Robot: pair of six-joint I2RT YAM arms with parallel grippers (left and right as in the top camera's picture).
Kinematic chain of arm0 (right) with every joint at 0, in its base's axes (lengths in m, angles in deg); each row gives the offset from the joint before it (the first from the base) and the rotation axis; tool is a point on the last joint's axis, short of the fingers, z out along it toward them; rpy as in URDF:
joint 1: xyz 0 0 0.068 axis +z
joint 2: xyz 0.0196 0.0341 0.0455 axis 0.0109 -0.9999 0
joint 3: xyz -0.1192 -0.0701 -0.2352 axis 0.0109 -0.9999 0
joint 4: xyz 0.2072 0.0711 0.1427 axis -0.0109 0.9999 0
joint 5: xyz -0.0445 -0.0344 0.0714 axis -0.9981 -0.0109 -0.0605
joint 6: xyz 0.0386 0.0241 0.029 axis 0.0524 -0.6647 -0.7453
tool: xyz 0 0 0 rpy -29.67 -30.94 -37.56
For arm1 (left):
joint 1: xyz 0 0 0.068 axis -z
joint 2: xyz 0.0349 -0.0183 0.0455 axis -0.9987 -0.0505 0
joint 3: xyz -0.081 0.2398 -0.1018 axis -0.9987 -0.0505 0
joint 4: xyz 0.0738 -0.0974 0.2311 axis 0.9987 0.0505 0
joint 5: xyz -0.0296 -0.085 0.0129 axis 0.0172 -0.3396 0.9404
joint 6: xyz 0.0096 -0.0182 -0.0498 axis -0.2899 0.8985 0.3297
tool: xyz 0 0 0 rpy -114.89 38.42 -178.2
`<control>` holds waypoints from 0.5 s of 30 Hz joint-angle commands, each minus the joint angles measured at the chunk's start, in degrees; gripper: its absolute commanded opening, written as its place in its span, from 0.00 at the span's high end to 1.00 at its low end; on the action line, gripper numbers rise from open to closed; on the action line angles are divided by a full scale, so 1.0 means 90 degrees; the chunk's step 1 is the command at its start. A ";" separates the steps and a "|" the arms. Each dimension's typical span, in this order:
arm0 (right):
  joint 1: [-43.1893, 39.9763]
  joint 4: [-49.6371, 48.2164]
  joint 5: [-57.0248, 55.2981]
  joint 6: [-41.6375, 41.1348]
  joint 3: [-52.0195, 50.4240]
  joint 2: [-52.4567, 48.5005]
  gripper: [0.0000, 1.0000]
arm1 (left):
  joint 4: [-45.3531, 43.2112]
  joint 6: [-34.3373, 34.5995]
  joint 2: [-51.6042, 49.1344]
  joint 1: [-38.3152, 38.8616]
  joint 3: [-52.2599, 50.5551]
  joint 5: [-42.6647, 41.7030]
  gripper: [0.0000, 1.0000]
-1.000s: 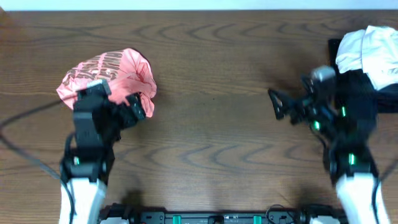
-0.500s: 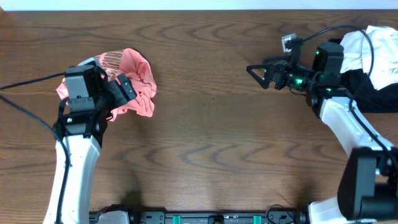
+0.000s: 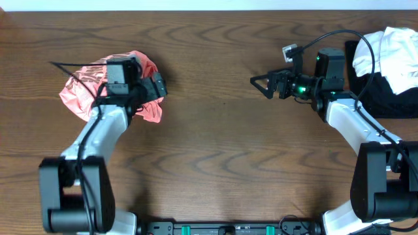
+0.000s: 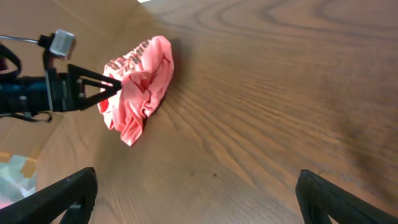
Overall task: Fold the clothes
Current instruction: 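Reach the left gripper to the crumpled pink T-shirt and grasp it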
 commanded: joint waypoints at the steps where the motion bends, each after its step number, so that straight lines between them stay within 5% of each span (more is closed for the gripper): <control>1: 0.0039 0.0153 -0.0112 0.0311 0.0112 -0.0044 0.01 | -0.0175 -0.0121 -0.0248 -0.0022 0.0124 -0.0029 0.02; 9: 0.0029 0.0228 -0.0401 0.0306 0.0112 -0.0044 0.02 | -0.0782 -0.0078 -0.0758 0.0012 0.0124 0.0017 0.02; 13: 0.0027 0.0311 -0.0741 0.0304 0.0112 -0.0044 0.04 | -0.0855 -0.0075 -0.0809 0.0151 0.0124 0.0017 0.26; 15: 0.0027 0.0333 -0.0879 0.0304 0.0112 -0.0044 0.04 | -0.0789 -0.0080 -0.0809 0.0260 0.0124 0.0024 0.27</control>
